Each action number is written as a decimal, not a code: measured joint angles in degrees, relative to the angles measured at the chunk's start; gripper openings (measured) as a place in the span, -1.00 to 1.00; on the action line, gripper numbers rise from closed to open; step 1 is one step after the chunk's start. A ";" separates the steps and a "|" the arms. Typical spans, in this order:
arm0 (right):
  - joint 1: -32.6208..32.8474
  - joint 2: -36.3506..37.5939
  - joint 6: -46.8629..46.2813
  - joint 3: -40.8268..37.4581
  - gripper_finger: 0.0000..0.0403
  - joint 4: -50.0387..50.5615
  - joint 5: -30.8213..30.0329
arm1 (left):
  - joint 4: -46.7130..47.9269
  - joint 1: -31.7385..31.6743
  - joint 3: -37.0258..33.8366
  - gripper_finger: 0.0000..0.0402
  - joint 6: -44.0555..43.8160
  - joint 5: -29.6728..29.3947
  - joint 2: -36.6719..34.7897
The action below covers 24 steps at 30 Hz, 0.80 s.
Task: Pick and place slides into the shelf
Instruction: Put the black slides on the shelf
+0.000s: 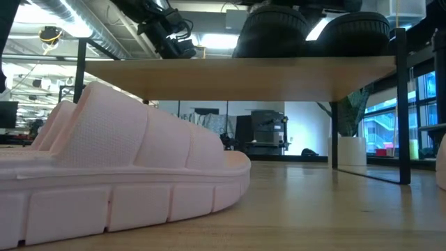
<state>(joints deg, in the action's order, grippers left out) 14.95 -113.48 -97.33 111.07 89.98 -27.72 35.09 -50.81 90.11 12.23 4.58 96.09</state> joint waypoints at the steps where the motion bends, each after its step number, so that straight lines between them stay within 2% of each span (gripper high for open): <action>1: -0.10 0.01 -0.03 0.00 -0.81 0.02 0.73 | 0.00 -0.01 0.00 -0.41 -0.02 -0.02 0.00; 24: -0.49 0.01 -1.37 0.02 -0.77 0.02 3.49 | 0.00 0.00 0.00 -0.41 -0.05 -0.01 0.00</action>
<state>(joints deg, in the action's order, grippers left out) 14.46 -113.47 -98.70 111.09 90.00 -24.23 35.09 -50.81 90.11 12.18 4.56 96.09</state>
